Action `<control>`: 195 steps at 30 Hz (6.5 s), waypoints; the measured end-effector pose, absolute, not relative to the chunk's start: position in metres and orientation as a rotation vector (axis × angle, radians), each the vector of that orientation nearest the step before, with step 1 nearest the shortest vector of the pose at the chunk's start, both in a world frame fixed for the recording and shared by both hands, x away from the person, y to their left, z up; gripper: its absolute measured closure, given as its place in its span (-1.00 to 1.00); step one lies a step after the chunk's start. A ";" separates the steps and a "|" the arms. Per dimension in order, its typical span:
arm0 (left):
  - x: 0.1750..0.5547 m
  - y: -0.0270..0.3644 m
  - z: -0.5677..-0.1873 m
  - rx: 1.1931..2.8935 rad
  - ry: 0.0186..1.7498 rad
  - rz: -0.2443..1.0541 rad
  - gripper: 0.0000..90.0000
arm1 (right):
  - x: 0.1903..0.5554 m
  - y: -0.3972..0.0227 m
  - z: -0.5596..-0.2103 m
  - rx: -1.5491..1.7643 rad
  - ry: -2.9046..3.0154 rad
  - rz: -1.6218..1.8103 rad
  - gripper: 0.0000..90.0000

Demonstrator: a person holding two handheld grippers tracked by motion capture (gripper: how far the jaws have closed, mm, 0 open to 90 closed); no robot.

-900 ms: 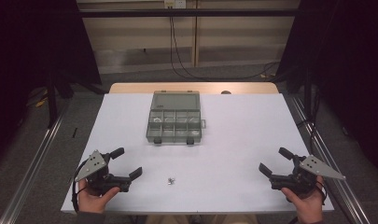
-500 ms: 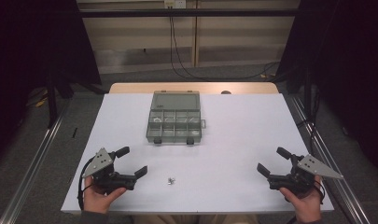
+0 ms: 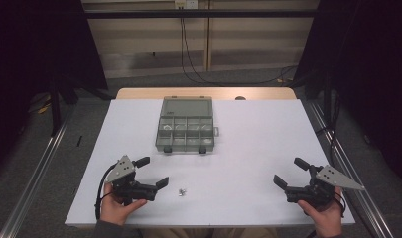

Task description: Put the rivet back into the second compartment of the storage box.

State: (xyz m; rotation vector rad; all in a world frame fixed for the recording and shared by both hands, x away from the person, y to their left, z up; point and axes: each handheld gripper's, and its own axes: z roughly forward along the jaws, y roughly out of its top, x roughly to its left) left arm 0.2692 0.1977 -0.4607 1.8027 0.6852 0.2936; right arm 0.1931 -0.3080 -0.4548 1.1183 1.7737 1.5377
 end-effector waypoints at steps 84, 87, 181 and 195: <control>0.268 0.155 -0.477 2.137 0.775 0.080 0.92 | 0.184 -0.313 -0.455 1.115 1.785 1.518 -0.97; 0.271 0.159 -0.473 2.099 0.791 0.109 0.92 | 0.184 -0.313 -0.454 1.120 1.776 1.526 -0.97; 0.386 0.122 -0.444 1.842 0.983 0.368 -0.04 | 0.187 -0.320 -0.458 1.140 1.767 1.556 -0.97; 0.355 0.128 -0.450 1.836 0.920 0.241 -0.64 | 0.188 -0.317 -0.458 1.126 1.779 1.548 -0.97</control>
